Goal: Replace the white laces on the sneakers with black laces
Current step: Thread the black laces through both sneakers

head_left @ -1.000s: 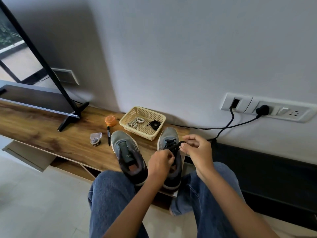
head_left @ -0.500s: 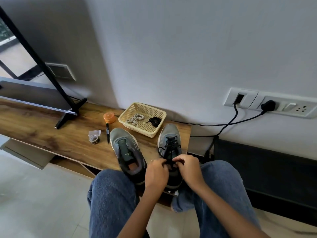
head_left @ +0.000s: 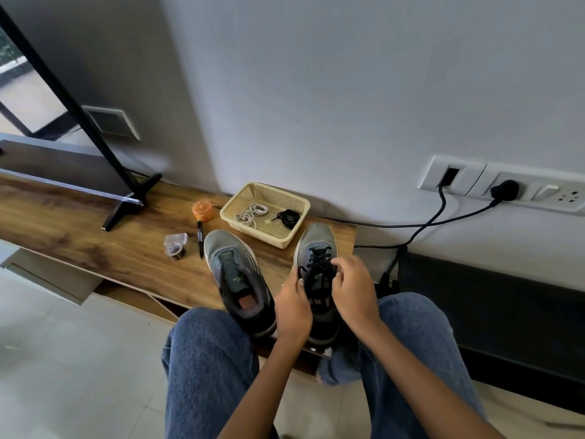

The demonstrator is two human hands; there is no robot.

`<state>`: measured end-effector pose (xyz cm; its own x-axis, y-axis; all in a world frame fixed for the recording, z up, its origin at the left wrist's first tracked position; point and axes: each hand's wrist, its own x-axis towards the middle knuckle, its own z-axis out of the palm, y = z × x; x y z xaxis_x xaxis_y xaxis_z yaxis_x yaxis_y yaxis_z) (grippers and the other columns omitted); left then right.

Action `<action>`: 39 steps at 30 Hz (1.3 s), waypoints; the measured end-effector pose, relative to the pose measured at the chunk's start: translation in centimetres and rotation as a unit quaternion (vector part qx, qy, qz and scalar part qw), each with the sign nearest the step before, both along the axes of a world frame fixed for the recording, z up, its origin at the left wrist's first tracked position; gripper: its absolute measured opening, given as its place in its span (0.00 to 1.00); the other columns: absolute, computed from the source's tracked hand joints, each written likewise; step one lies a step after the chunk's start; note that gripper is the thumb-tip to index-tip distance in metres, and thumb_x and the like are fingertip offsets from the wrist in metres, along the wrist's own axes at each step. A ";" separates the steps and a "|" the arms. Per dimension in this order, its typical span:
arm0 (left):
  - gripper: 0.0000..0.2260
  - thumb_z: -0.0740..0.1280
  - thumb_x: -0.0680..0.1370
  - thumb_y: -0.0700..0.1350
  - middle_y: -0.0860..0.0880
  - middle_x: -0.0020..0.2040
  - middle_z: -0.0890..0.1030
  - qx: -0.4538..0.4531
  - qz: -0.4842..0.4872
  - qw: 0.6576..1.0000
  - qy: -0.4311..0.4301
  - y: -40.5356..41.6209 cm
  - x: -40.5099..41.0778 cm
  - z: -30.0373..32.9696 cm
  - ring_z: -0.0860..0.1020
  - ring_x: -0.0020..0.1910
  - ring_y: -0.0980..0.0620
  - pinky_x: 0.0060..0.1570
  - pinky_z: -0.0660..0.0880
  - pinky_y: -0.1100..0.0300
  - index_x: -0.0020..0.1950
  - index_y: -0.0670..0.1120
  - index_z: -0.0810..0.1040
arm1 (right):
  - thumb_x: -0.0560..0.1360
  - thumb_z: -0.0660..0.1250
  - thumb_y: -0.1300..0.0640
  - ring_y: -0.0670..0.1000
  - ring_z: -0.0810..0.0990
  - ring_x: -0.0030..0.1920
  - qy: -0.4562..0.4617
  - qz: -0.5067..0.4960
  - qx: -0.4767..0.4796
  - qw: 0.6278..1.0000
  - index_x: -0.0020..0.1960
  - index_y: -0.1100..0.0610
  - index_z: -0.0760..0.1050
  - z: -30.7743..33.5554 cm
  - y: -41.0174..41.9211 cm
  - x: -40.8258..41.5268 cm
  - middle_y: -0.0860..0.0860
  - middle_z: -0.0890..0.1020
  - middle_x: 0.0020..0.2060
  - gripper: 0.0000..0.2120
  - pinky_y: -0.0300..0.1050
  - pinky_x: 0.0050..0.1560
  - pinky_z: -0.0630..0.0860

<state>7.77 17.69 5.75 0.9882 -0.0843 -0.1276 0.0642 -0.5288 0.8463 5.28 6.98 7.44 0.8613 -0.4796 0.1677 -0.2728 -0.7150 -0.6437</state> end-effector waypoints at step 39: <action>0.21 0.52 0.84 0.43 0.47 0.73 0.69 0.045 -0.157 0.986 -0.021 -1.2 0.5 -2.3 0.69 0.70 0.51 0.68 0.65 0.61 0.78 0.49 0.59 | 0.82 0.54 0.59 0.52 0.65 0.71 0.112 0.067 0.172 0.976 0.78 0.56 0.51 -4.8 0.0 -0.6 0.55 0.62 0.74 0.26 0.38 0.65 0.62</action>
<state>8.23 16.48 3.48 0.9194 -0.3781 -0.1088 -0.1489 -0.5904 0.7932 4.66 7.02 2.63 0.9168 -0.3545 -0.1840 -0.3535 -0.5058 -0.7869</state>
